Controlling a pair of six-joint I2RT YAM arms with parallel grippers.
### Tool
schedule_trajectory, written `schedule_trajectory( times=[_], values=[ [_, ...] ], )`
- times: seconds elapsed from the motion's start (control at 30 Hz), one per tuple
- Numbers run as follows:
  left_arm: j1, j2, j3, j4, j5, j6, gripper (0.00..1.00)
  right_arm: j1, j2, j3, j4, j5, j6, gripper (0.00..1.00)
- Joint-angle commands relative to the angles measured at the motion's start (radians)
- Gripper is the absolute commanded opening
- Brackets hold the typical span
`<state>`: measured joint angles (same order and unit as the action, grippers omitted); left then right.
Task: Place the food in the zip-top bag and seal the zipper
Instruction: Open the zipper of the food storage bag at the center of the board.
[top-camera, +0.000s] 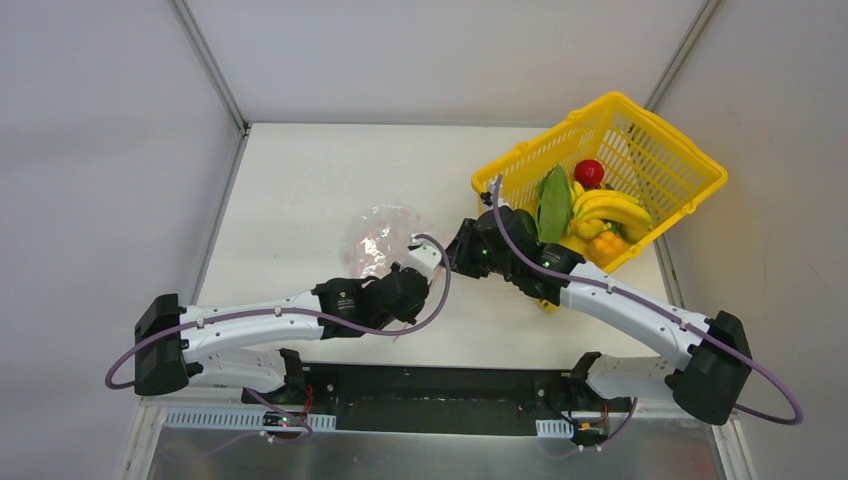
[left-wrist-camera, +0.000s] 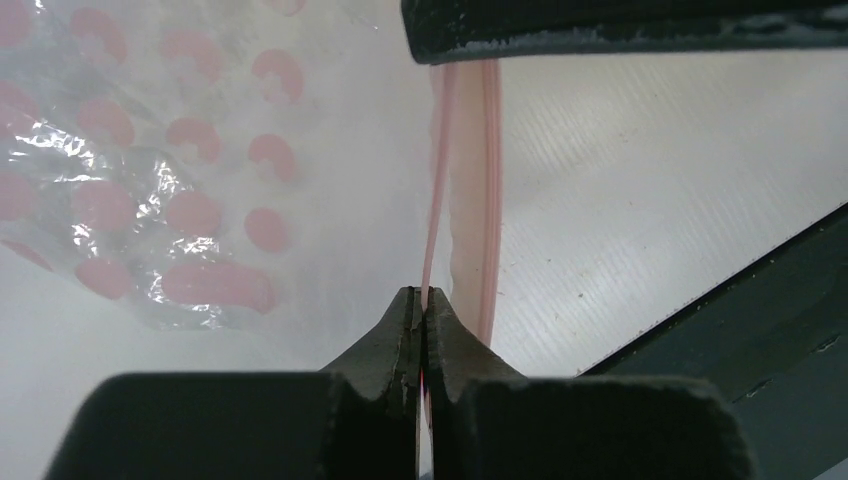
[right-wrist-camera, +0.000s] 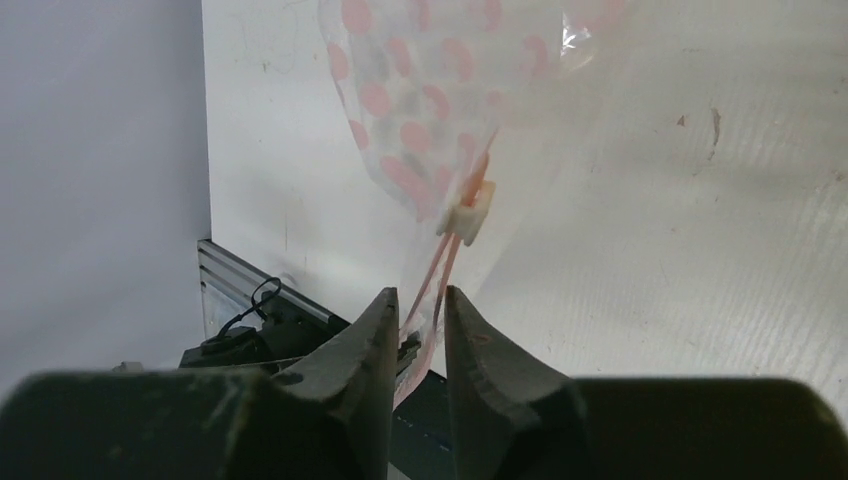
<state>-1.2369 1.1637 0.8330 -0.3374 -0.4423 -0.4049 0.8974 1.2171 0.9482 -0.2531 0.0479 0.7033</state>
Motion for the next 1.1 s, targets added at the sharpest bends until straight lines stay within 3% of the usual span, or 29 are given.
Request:
schedule_trajectory(
  times=[0.0,0.13,0.27,0.57,0.87,0.9,0.97,1.07],
  values=[
    [0.003,-0.030,-0.006,0.036,-0.051,-0.039,0.00,0.005,-0.063,-0.009,-0.001,-0.010,-0.012,0.34],
    [0.004,-0.031,0.012,0.011,-0.066,-0.060,0.00,0.005,-0.107,-0.053,0.051,-0.072,0.002,0.47],
    [0.003,-0.026,0.040,-0.009,-0.063,-0.066,0.00,0.006,-0.137,-0.101,0.118,-0.114,0.018,0.46],
    [0.004,-0.054,0.057,-0.015,-0.064,-0.106,0.00,0.005,-0.085,-0.087,0.135,-0.119,0.020,0.30],
    [0.004,-0.099,0.044,-0.003,-0.055,-0.128,0.00,0.005,0.006,-0.054,0.193,-0.064,0.007,0.19],
    [0.003,-0.107,0.042,-0.005,-0.058,-0.129,0.00,0.005,0.014,-0.056,0.194,-0.061,0.006,0.15],
    [0.003,-0.124,0.045,-0.040,-0.093,-0.114,0.00,0.006,0.021,-0.066,0.200,-0.076,0.006,0.01],
    [0.012,-0.164,0.068,-0.184,-0.228,-0.109,0.00,0.006,0.020,-0.089,0.198,-0.100,0.007,0.00]
  ],
)
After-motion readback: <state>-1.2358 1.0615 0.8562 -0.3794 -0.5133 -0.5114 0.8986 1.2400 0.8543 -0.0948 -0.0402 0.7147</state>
